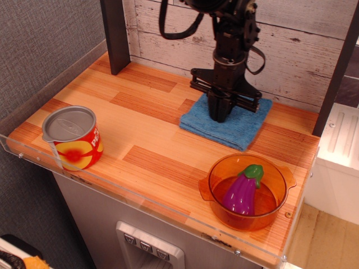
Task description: Slide the blue rag behind the orange bowl.
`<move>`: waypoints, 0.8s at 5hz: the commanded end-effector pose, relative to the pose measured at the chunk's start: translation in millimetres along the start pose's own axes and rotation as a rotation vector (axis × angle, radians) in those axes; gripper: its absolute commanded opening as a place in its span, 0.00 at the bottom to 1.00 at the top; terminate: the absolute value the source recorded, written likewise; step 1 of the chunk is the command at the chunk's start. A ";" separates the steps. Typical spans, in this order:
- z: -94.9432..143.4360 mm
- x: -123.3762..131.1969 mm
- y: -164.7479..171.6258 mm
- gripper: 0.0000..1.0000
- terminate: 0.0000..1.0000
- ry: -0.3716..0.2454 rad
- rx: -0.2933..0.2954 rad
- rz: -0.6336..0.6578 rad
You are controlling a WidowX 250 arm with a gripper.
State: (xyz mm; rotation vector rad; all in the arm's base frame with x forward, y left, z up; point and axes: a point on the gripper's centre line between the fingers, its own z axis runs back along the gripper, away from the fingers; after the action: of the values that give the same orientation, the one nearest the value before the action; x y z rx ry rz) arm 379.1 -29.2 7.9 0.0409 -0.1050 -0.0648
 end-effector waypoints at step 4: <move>8.5 -6.0 -46.7 0.00 0.00 0.030 -0.012 -0.015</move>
State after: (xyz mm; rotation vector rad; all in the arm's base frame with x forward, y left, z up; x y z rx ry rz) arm 372.3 -67.2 6.8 0.0327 -0.0622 -0.0607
